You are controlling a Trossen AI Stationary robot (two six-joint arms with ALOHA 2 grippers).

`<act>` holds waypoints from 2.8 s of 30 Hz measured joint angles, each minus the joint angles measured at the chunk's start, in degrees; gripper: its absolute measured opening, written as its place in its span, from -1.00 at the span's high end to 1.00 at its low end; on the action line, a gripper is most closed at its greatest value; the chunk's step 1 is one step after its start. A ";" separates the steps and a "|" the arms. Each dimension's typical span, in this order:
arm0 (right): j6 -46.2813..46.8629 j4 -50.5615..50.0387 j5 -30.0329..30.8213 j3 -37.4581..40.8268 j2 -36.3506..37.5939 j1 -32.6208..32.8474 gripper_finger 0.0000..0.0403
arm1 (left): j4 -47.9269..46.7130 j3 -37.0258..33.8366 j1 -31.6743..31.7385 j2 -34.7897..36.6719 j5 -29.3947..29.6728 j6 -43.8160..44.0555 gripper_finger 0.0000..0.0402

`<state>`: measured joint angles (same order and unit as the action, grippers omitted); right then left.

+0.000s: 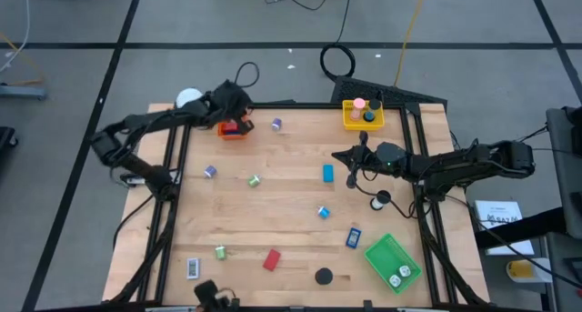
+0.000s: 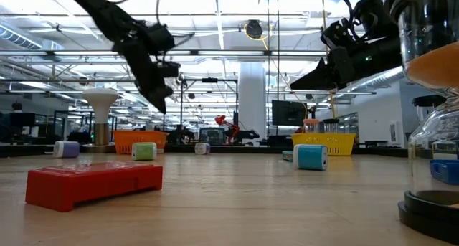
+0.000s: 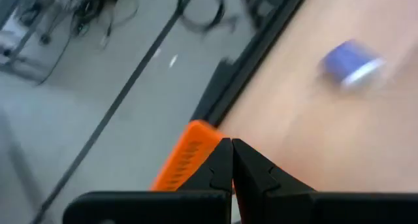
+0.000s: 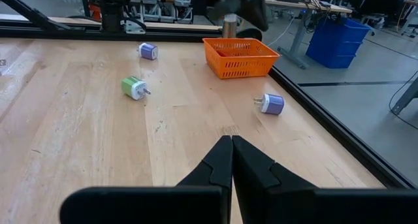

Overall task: Pick & Place Office items
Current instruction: Put the top green charger adapter into the green bin

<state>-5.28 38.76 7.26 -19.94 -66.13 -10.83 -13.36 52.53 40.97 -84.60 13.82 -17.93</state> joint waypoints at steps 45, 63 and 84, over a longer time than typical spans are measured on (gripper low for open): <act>1.61 0.01 0.11 0.00 0.00 0.04 1.00 | -5.89 -16.62 -41.75 7.82 3.21 47.38 -0.31; 1.62 -0.42 0.14 0.02 -0.02 0.04 1.00 | 0.65 -16.63 -41.97 -1.68 2.83 42.57 0.27; 23.14 -15.61 -0.12 -11.08 -5.03 0.10 0.87 | 77.72 -33.13 -40.84 -12.43 4.66 19.46 0.35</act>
<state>17.86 23.15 7.14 -31.03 -71.16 -10.73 64.36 19.41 0.13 -97.03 18.48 1.53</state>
